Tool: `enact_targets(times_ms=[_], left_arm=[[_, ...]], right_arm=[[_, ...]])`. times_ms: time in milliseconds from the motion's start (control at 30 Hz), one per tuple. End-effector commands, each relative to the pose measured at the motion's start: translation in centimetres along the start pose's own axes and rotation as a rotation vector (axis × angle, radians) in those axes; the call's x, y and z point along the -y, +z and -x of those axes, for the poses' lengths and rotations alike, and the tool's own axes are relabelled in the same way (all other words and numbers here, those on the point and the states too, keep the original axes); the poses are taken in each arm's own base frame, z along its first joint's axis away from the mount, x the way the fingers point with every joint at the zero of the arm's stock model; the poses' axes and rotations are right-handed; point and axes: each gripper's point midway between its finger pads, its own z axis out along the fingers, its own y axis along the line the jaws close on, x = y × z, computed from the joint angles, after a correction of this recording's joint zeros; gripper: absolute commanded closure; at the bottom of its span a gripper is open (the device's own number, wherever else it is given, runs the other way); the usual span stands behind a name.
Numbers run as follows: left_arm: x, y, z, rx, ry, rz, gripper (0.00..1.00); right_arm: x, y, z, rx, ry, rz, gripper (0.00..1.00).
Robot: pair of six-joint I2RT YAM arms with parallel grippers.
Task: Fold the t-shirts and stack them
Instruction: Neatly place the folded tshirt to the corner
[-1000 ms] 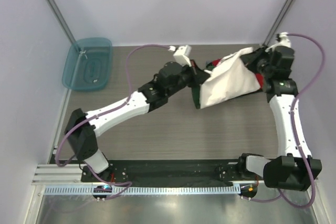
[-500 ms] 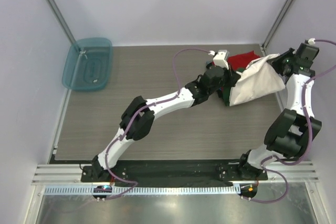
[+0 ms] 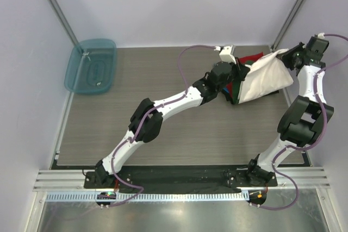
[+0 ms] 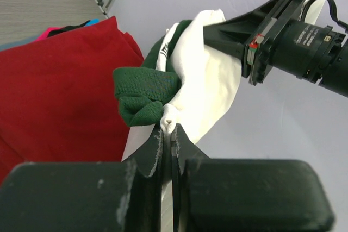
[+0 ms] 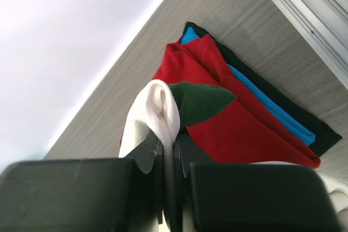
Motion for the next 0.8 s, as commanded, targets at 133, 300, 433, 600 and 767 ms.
enact_targets(times_ms=[133,300,433,600,767], left_arm=[[4.9,-1.4,7.2,0.138,-0.024,-0.096,1.00],[5.1,-1.4,8.2,0.151,-0.013,-0.099,1.00],[5.6,-1.6,8.4,0.149,-0.027,-0.116,1.00],[8.6,-2.5,7.7,0.144,0.004,-0.158,1.00],[9.9,-2.9,8.2,0.152,-0.005,-0.182,1.00]], right_arm=[[-4.0,-1.3,4.3,0.131,-0.031,0.102,0.99],[-3.9,-0.4,4.1,0.122,-0.031,0.096,0.99],[-3.8,-0.1,3.9,0.120,-0.034,0.086,0.99],[-3.8,-0.9,4.3,0.140,-0.039,0.072,0.99],[-4.3,-1.9,4.8,0.155,-0.051,0.073,0.99]])
